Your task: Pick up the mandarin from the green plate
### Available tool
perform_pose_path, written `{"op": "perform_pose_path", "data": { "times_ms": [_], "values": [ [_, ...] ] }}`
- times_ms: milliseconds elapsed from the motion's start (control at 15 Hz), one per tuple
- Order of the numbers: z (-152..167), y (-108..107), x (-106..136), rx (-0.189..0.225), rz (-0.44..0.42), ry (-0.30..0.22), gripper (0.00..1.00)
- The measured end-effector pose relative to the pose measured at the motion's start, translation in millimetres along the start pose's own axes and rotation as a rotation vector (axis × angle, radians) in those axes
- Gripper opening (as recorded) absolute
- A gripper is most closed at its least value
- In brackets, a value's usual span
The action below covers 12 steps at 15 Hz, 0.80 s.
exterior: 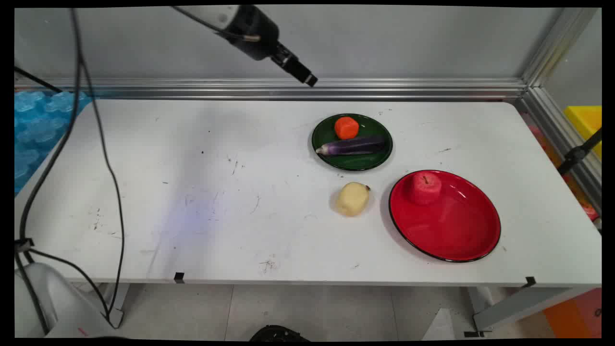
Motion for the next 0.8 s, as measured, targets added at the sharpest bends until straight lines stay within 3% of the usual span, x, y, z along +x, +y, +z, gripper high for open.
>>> {"op": "perform_pose_path", "data": {
  "times_ms": [800],
  "values": [
    [131.5, -1.2, 51.9, 0.053, -0.003, -0.172, 1.0]
  ]
}}
